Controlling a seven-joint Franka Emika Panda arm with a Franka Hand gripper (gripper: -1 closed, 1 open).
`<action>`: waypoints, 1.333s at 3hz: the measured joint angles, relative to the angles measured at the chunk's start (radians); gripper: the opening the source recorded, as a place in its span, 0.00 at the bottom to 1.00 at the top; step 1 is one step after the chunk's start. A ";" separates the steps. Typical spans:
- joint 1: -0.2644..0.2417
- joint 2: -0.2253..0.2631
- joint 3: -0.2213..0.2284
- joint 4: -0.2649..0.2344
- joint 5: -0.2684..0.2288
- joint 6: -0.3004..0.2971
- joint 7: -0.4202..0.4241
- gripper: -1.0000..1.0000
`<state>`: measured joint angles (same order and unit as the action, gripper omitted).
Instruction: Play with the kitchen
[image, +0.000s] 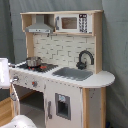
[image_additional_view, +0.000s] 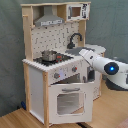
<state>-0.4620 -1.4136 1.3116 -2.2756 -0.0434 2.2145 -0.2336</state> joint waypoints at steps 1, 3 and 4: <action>0.000 0.009 -0.015 -0.019 0.038 0.019 -0.093 1.00; 0.000 0.029 -0.034 -0.040 0.141 0.036 -0.270 1.00; 0.000 0.041 -0.037 -0.047 0.204 0.036 -0.353 1.00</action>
<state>-0.4617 -1.3725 1.2746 -2.3221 0.1603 2.2506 -0.5866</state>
